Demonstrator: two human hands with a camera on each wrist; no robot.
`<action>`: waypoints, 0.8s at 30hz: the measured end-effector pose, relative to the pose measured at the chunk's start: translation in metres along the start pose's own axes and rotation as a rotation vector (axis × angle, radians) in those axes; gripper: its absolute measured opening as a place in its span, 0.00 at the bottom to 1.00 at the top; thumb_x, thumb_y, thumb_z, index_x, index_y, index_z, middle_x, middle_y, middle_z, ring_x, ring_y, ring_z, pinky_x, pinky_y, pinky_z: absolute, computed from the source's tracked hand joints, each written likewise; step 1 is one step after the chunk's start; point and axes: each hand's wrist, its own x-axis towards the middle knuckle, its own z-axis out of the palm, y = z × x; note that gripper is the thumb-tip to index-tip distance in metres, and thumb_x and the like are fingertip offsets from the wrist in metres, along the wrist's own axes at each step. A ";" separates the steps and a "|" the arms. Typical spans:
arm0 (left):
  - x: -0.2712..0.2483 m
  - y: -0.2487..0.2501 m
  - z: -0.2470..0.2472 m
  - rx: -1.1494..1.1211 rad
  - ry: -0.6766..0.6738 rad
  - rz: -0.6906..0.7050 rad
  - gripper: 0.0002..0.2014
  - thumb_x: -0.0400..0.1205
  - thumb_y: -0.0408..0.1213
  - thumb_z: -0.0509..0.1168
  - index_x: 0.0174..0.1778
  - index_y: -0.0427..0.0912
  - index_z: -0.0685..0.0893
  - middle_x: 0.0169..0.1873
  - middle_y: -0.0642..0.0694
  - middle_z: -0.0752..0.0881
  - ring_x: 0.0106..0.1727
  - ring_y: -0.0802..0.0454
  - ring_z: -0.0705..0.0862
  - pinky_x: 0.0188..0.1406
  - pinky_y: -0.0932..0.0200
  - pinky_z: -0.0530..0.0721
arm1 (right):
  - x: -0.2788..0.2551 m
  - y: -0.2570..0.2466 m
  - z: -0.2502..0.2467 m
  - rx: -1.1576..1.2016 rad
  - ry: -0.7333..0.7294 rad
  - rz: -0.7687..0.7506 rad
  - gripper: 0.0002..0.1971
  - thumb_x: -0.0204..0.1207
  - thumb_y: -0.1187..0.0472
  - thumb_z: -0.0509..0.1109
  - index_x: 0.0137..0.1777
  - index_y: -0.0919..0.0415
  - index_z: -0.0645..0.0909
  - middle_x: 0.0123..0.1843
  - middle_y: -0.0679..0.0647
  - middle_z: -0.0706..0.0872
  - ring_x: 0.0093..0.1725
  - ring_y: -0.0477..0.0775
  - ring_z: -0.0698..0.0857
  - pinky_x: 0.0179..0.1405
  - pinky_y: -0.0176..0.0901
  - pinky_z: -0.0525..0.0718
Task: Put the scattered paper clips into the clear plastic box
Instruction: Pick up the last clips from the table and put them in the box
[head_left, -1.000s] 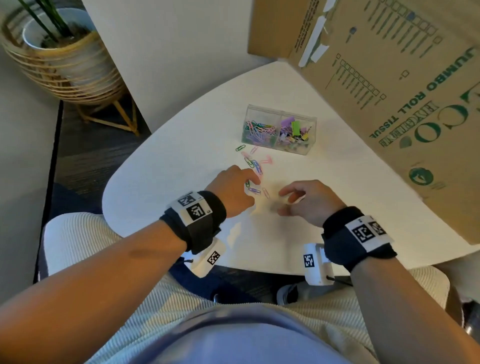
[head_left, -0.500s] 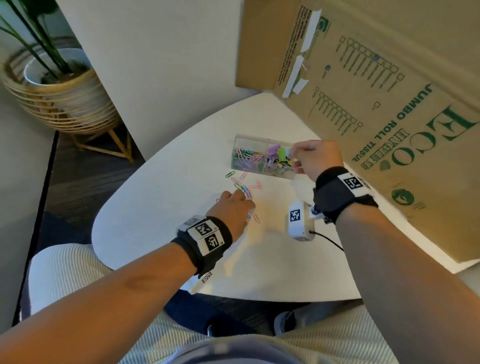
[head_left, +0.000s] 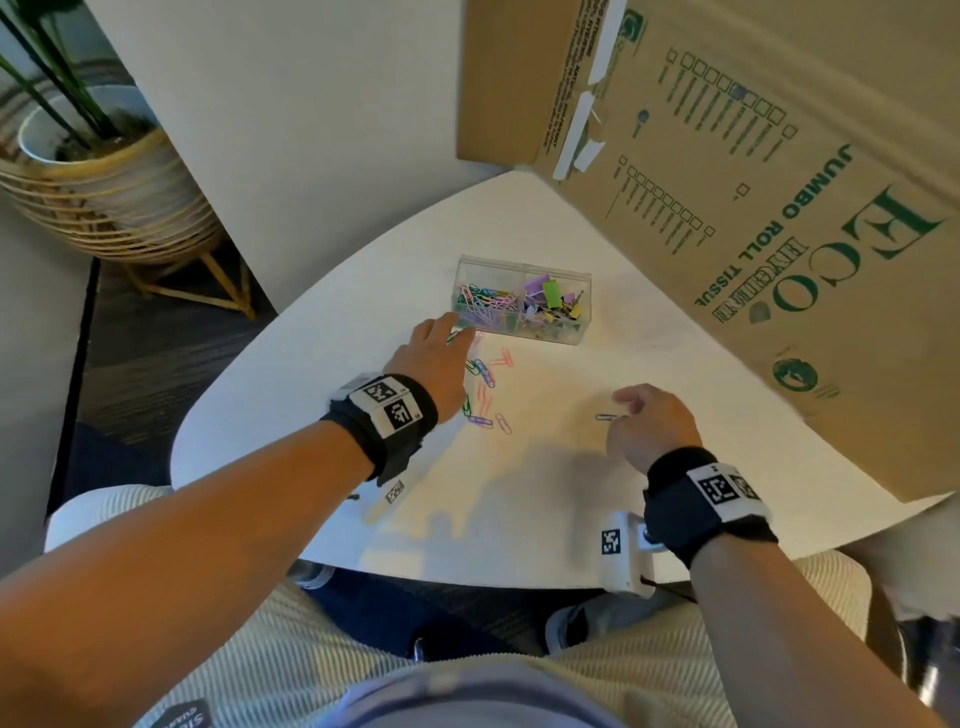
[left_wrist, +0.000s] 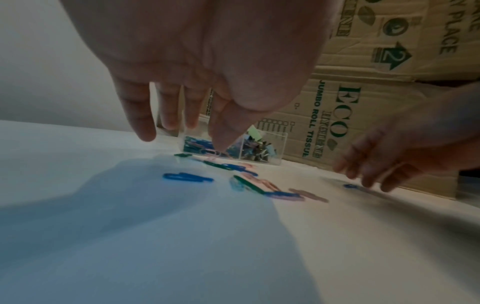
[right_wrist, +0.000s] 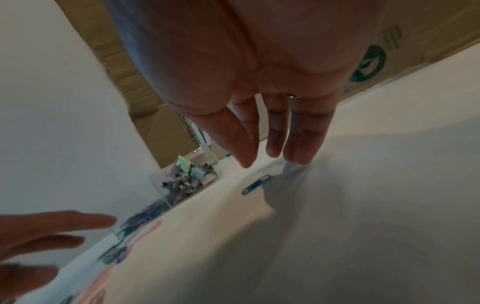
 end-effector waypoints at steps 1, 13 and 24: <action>0.004 0.001 -0.002 -0.007 -0.032 -0.007 0.34 0.80 0.31 0.62 0.82 0.42 0.57 0.81 0.42 0.57 0.80 0.43 0.58 0.75 0.44 0.70 | 0.000 0.000 0.004 -0.027 -0.015 0.003 0.19 0.76 0.70 0.65 0.65 0.57 0.82 0.68 0.58 0.80 0.64 0.60 0.81 0.56 0.42 0.80; -0.006 -0.005 0.010 -0.018 -0.101 0.098 0.29 0.83 0.42 0.62 0.80 0.44 0.63 0.74 0.42 0.67 0.72 0.42 0.68 0.71 0.50 0.71 | -0.009 -0.059 0.048 -0.215 -0.232 -0.402 0.34 0.69 0.50 0.78 0.75 0.51 0.71 0.68 0.55 0.75 0.66 0.56 0.78 0.65 0.43 0.76; -0.001 -0.018 -0.005 -0.004 -0.265 0.001 0.35 0.71 0.42 0.78 0.73 0.50 0.72 0.61 0.43 0.72 0.61 0.41 0.79 0.62 0.47 0.80 | 0.011 -0.095 0.057 -0.600 -0.328 -0.586 0.30 0.63 0.41 0.79 0.63 0.51 0.79 0.64 0.52 0.74 0.65 0.57 0.76 0.61 0.50 0.79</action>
